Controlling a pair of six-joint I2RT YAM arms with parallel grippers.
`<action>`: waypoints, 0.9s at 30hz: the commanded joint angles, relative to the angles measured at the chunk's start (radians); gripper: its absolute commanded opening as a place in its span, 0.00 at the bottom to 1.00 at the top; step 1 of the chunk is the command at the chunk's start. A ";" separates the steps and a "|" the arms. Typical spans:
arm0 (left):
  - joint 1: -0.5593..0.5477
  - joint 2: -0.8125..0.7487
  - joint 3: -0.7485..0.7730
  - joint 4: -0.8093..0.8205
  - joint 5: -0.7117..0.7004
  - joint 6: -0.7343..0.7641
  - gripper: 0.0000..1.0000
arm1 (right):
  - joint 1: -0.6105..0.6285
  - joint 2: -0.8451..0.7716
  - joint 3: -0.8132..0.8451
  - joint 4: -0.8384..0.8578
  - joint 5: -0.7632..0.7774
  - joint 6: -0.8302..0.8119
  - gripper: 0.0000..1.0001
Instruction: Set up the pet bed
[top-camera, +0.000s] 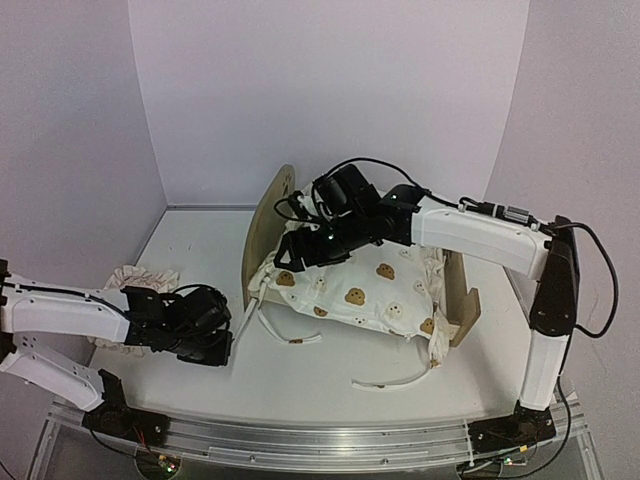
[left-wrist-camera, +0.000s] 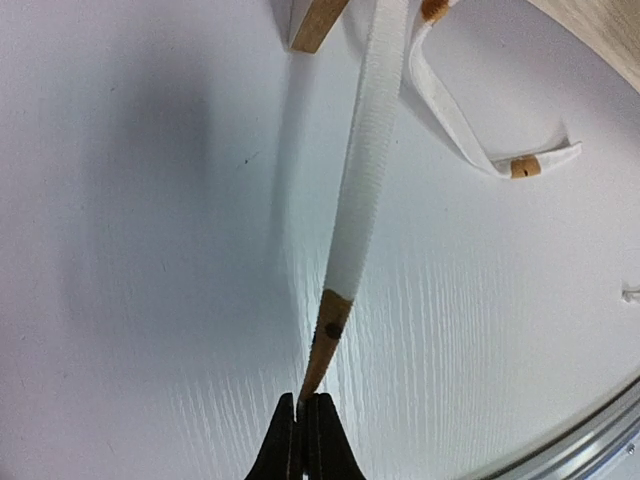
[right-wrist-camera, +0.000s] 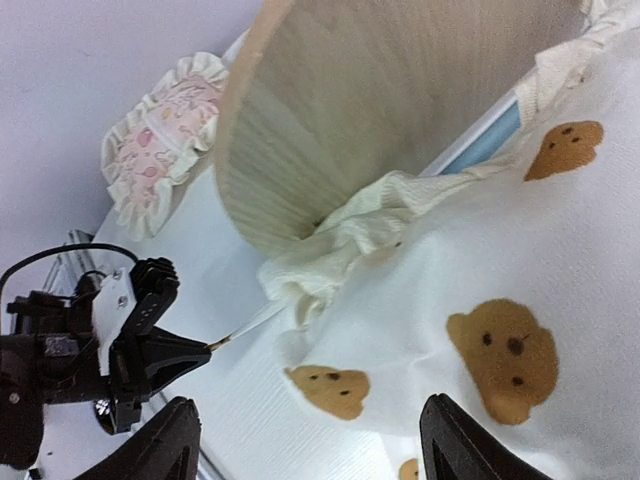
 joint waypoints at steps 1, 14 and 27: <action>-0.024 -0.133 -0.007 -0.099 0.102 -0.056 0.00 | 0.025 -0.050 -0.011 -0.009 -0.177 0.005 0.75; -0.042 -0.393 0.047 -0.245 0.194 -0.067 0.00 | 0.140 0.089 -0.046 -0.006 -0.024 0.012 0.58; -0.042 -0.487 0.032 -0.256 0.220 -0.065 0.00 | 0.154 0.177 -0.085 0.019 0.068 -0.005 0.54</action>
